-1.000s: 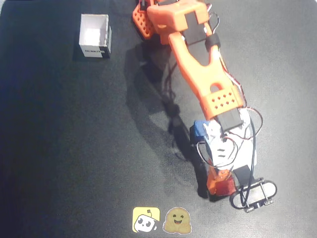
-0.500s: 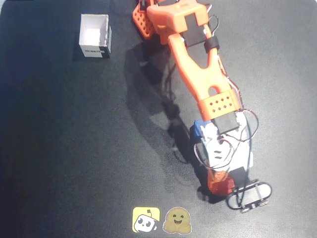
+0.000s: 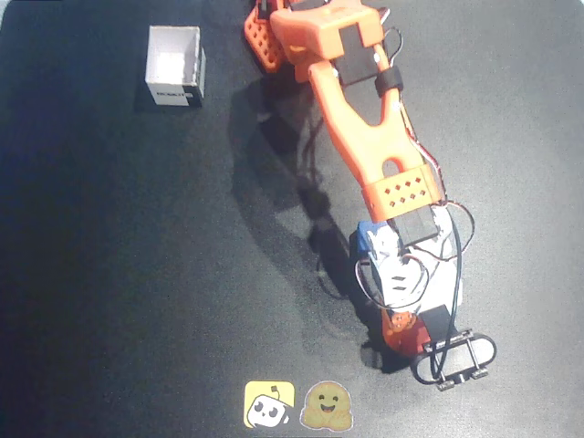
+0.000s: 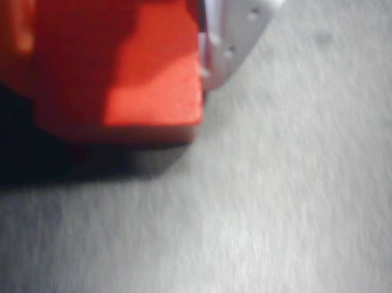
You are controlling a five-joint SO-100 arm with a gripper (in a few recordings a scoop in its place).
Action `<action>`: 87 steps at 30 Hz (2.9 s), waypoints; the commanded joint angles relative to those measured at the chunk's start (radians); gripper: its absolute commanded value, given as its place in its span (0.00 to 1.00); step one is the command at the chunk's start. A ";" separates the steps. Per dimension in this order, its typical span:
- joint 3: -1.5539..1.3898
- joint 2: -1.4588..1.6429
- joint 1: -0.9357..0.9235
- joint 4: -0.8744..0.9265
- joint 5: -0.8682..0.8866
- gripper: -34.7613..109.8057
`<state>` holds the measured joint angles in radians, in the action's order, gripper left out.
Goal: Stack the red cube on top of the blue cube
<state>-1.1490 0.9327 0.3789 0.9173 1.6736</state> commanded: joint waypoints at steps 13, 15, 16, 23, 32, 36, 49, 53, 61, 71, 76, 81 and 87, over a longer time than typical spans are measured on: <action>0.032 0.350 -0.069 0.382 -0.014 0.24; 0.014 0.380 -0.071 0.428 -0.005 0.24; -0.005 0.399 -0.072 0.443 0.000 0.24; -0.196 0.537 -0.086 0.443 0.028 0.24; -0.442 0.669 -0.077 0.377 0.049 0.24; -0.518 0.707 -0.063 0.344 0.057 0.24; -0.583 0.738 -0.003 0.296 0.086 0.24; -0.637 0.746 -0.003 0.244 0.084 0.24; -0.712 0.767 -0.003 0.172 0.089 0.24; -0.785 0.795 -0.003 0.127 0.094 0.24; -0.796 0.802 0.003 0.127 0.118 0.24; -0.796 0.805 0.018 0.126 0.144 0.24; -0.815 0.815 0.031 0.103 0.153 0.28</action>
<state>-1.9604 1.6997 0.4004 1.0354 1.8208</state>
